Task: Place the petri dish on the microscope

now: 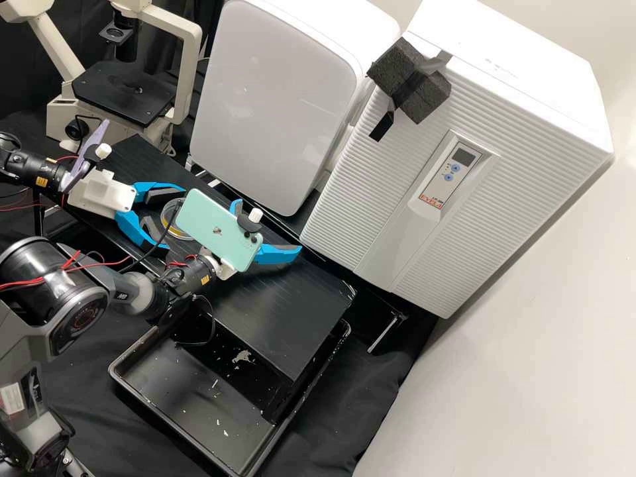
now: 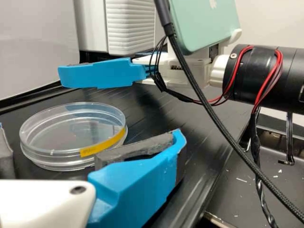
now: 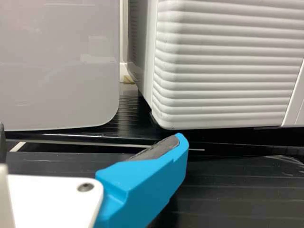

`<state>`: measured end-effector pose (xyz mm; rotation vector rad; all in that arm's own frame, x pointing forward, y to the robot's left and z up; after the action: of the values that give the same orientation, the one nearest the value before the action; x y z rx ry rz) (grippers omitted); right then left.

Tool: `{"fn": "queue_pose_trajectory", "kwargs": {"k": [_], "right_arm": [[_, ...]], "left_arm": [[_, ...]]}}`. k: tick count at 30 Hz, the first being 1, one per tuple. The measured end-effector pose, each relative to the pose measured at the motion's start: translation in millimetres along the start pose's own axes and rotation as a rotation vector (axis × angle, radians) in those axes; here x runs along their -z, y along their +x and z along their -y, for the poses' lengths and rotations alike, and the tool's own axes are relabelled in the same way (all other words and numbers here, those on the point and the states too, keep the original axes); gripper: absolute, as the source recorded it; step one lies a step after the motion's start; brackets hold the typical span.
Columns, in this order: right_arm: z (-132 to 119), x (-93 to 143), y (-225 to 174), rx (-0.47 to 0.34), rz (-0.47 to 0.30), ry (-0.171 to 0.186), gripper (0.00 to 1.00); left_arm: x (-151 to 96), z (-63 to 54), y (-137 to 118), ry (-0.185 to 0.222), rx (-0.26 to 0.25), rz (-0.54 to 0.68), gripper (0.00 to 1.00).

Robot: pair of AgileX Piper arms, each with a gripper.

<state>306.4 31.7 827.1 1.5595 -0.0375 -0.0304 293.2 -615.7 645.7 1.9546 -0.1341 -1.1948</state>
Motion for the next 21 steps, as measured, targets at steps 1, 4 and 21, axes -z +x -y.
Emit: {"fn": "queue_pose_trajectory", "kwargs": {"k": [1, 4, 21], "right_arm": [[0.0, 0.0, 0.0, 0.000, 0.000, 0.000, 1.00], [0.0, 0.0, 0.0, 0.000, 0.000, 0.000, 1.00], [0.0, 0.0, 0.0, 0.000, 0.000, 0.000, 1.00]], "left_arm": [[0.6, 1.1, 0.6, -0.002, -0.002, 0.003, 1.00], [1.6, 3.5, 1.9, -0.008, -0.008, 0.010, 1.00], [6.9, 9.5, 12.7, -0.026, -0.024, 0.018, 0.00]]}}
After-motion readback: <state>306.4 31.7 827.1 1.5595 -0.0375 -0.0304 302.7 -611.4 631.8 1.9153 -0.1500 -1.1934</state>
